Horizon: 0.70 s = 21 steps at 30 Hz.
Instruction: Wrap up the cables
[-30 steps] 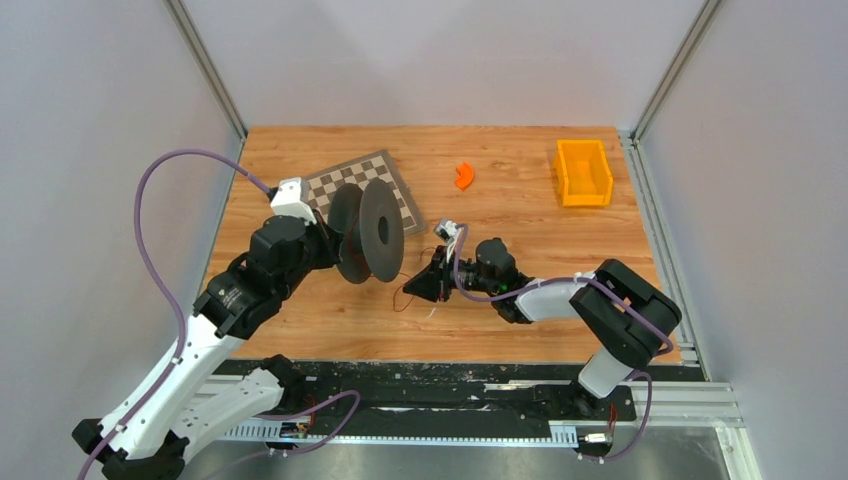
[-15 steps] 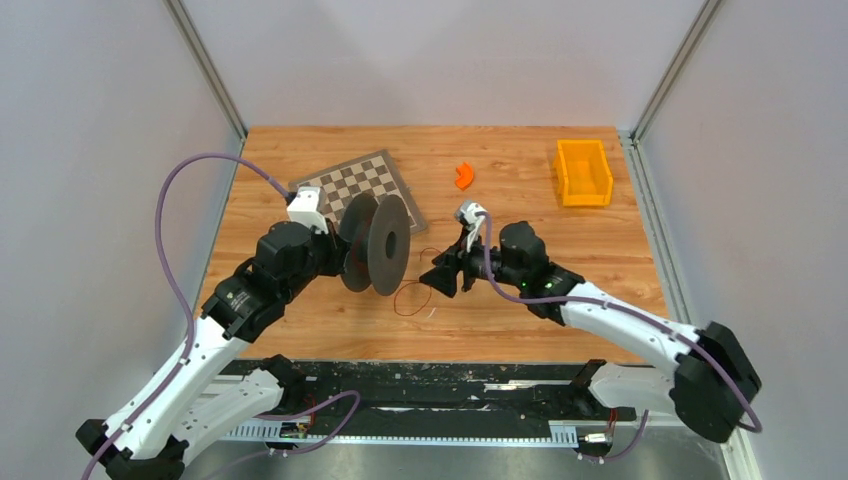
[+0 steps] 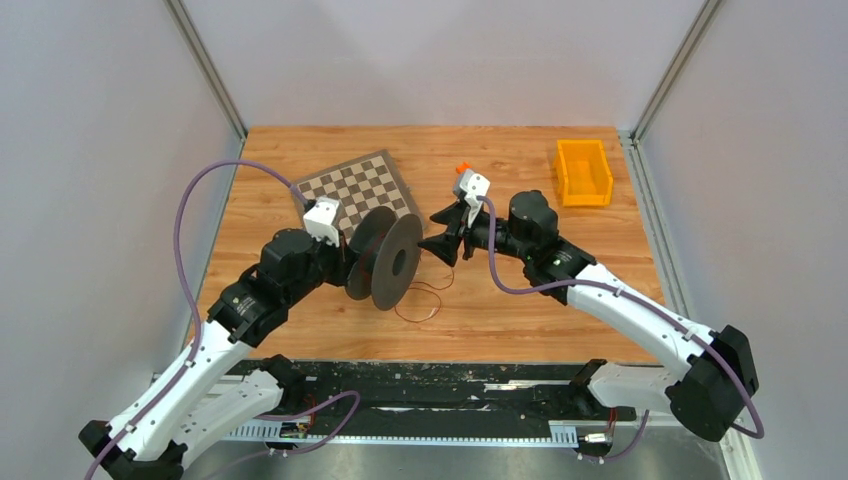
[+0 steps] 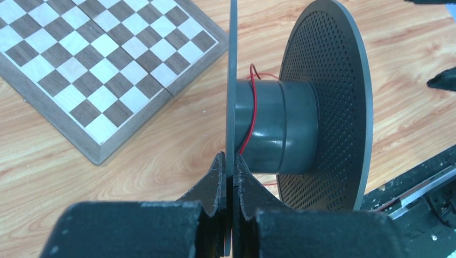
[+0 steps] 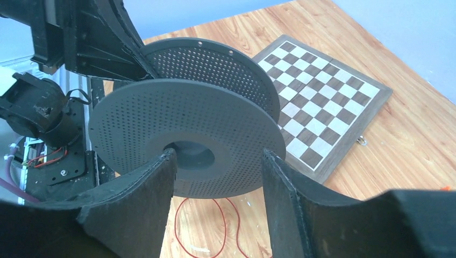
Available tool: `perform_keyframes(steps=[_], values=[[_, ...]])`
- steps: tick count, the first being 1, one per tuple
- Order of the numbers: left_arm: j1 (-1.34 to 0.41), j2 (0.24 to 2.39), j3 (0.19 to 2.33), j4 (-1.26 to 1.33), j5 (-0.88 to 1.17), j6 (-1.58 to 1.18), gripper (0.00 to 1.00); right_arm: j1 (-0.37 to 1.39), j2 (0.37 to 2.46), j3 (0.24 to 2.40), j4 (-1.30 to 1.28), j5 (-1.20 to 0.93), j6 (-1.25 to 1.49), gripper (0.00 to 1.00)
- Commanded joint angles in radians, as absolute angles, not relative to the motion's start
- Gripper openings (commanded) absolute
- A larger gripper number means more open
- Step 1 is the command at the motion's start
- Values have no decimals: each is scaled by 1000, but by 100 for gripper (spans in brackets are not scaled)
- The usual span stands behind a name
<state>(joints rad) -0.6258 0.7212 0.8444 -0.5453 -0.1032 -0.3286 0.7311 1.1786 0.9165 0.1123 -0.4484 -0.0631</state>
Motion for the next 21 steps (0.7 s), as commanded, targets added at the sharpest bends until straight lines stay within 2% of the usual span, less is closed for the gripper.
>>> perform_keyframes(steps=[1,6,9,12,16,21], values=[[-620,728,836,-448,-98,-294,0,727,1209,977,100,-522,-89,58],[-620,770,801,-424,-72,-317,0,728,1243,954,110,-597,-96,65],[-620,793,786,-395,-45,-318,0,729,1270,963,102,-691,-246,73],[-620,819,777,-381,-34,-313,0,729,1303,997,55,-768,-424,78],[-620,850,775,-382,-30,-314,0,729,1358,1075,-35,-783,-546,79],[-620,857,815,-464,-145,-317,0,728,1393,1113,-67,-744,-420,73]])
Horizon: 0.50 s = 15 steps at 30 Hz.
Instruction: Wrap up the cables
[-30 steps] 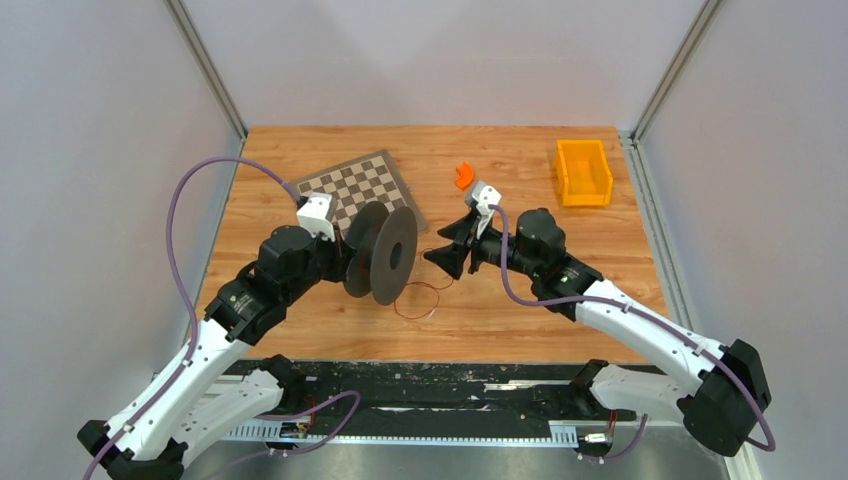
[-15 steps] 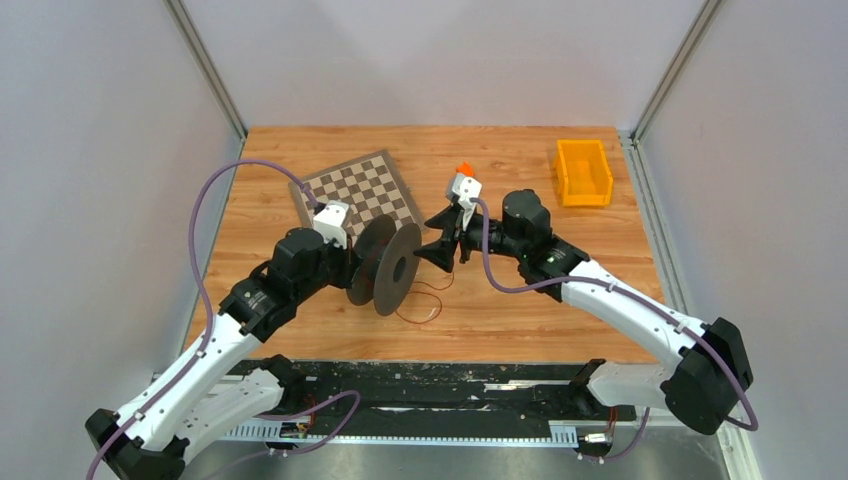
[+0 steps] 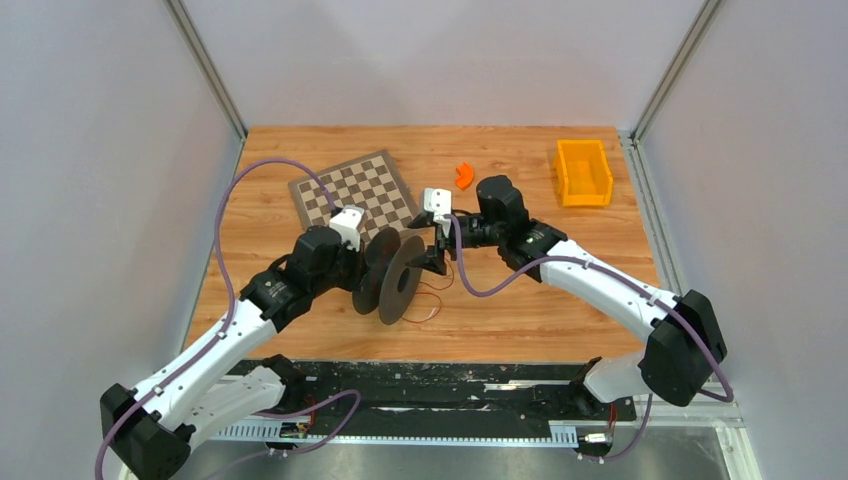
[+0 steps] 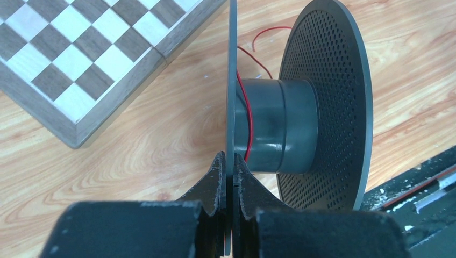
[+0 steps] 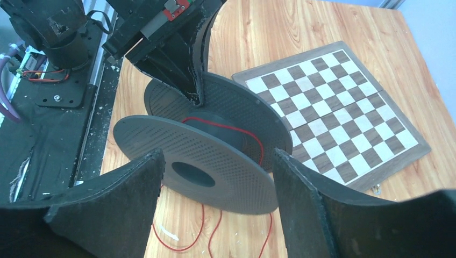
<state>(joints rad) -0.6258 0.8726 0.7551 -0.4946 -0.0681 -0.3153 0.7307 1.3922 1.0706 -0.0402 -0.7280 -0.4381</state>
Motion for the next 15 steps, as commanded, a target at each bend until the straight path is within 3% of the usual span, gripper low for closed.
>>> perform_keyframes(steps=[1,8,15], values=[[-620,850,820,-487,-149,-302,0,729,1386,1099,-50,-720,-390,71],[-618,692,796,-505,72,-60,0,689,1292,998,105,-636,-367,63],[-619,609,831,-585,172,124,0,577,1274,923,131,-800,-346,69]])
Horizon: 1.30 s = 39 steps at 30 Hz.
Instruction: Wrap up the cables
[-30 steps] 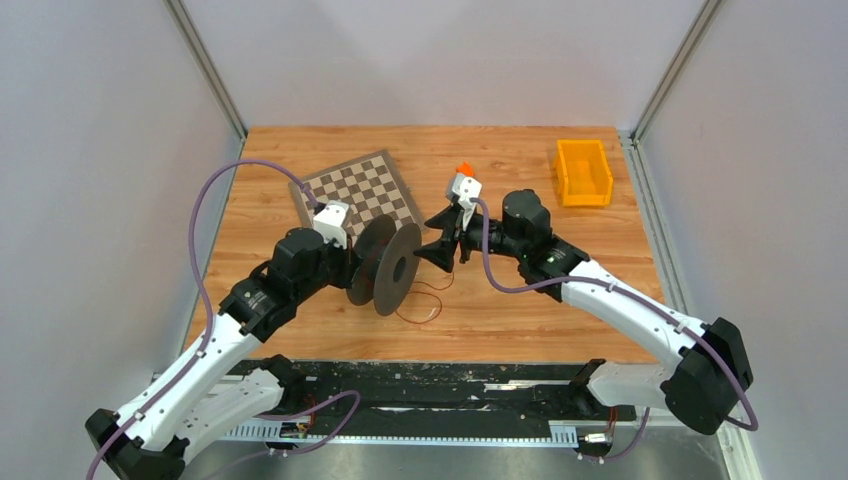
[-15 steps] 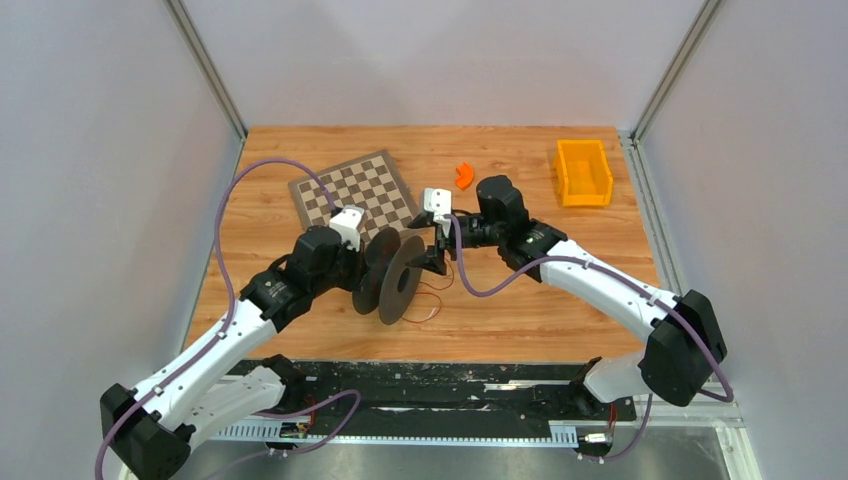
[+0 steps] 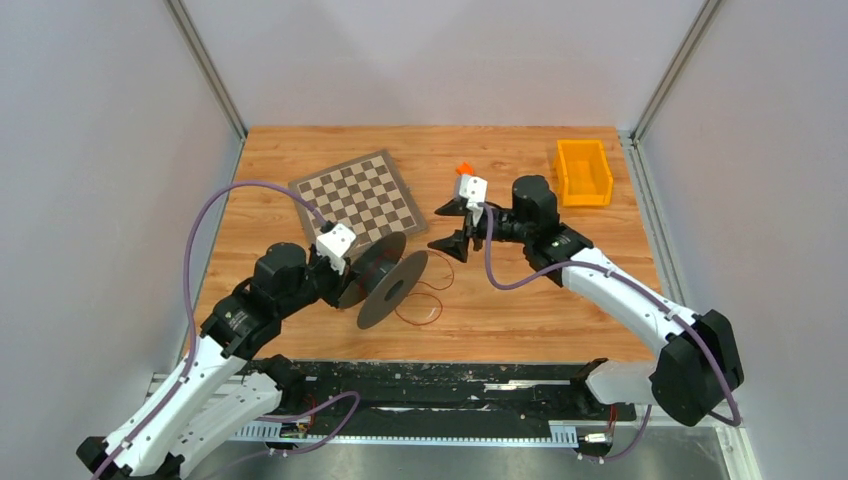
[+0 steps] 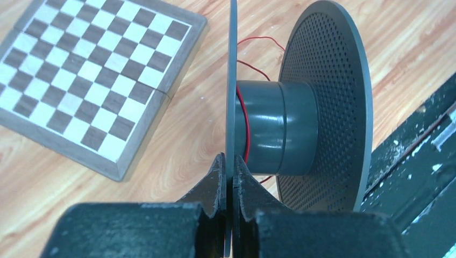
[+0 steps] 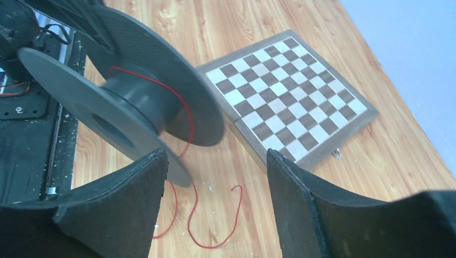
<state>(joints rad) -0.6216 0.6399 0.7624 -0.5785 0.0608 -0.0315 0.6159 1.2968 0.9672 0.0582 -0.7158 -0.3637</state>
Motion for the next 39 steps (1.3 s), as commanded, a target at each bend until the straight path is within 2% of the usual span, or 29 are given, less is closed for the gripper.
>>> perform_keyframes(steps=[1,3,8,14,20,24,29,31,39], values=[[-618,603,834,-610,223,175,0,573,1276,898,149,-786,-353,69],[-619,593,832,-648,295,262,0,549,1276,829,201,-806,-340,67],[-619,549,803,-676,310,438,0,508,1248,681,382,-909,-320,66],[-617,510,773,-632,286,610,0,509,1274,639,499,-990,-295,67],[-540,580,903,-723,319,712,0,523,1368,576,748,-1017,-193,68],[-466,590,995,-752,398,725,0,525,1456,539,957,-1024,-119,68],[-433,587,1045,-709,461,682,0,594,1588,579,1040,-934,-114,66],[-432,592,1047,-700,481,660,0,648,1642,599,1070,-848,-133,66],[-431,567,1009,-676,520,611,0,702,1852,654,1397,-809,-19,67]])
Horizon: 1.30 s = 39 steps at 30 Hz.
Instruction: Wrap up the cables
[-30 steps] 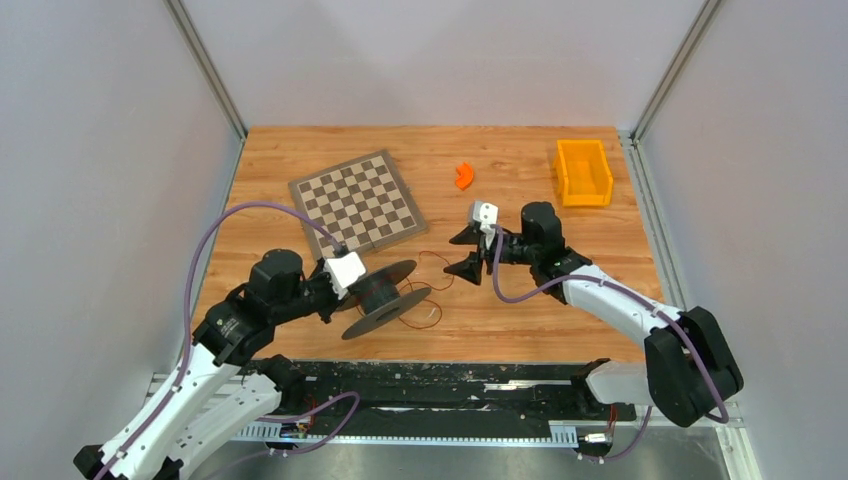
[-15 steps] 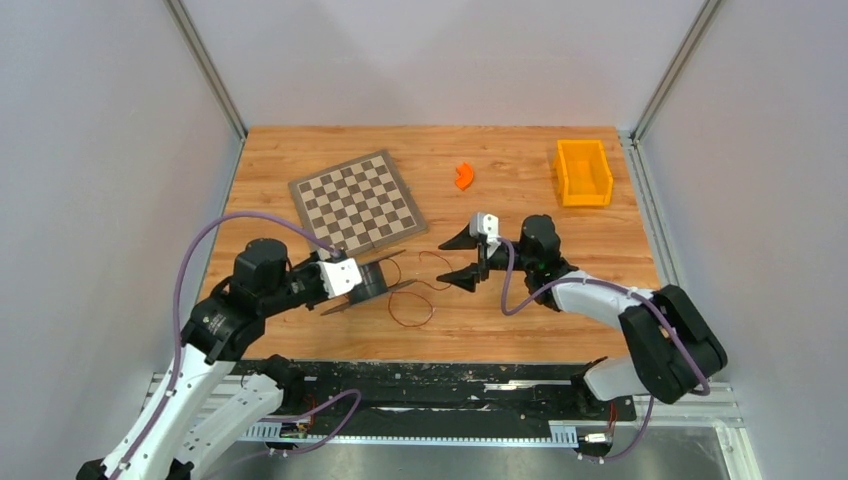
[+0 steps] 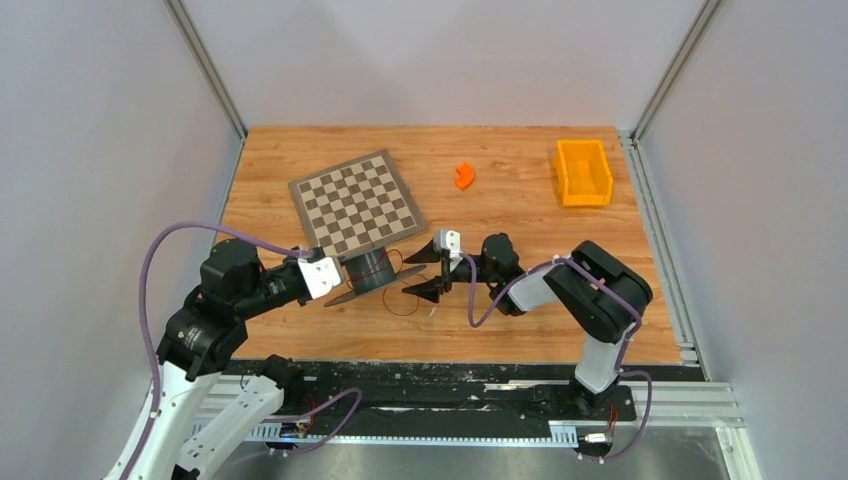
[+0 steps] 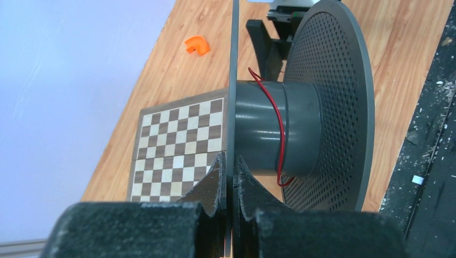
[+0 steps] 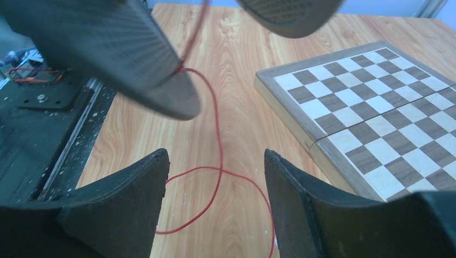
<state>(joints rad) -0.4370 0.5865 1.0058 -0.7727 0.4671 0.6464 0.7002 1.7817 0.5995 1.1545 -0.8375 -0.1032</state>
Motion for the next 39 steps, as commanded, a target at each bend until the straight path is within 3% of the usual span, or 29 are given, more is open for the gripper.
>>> perform_keyframes(steps=[1,6,14,18,23,28,30,34,35,39], values=[[-431,567,1009,-675,520,610,0,705,1873,665,1421,-818,-8,67],[-431,569,1012,-677,528,612,0,728,1977,698,1592,-850,114,69],[-431,567,1004,-661,541,605,0,763,2074,784,1616,-860,172,69],[-431,566,998,-654,546,599,0,777,2101,815,1616,-855,198,65],[-431,547,978,-622,549,583,0,776,2140,845,1632,-841,273,51],[-431,517,941,-575,571,552,0,778,2165,858,1636,-838,293,54],[-431,518,936,-568,574,549,0,778,2163,857,1635,-816,296,48],[-430,517,926,-574,548,549,0,766,2126,812,1634,-737,307,7],[-430,515,922,-570,539,546,0,752,2105,777,1632,-700,322,1],[-431,506,861,-503,477,492,0,618,1974,643,1604,-612,425,0]])
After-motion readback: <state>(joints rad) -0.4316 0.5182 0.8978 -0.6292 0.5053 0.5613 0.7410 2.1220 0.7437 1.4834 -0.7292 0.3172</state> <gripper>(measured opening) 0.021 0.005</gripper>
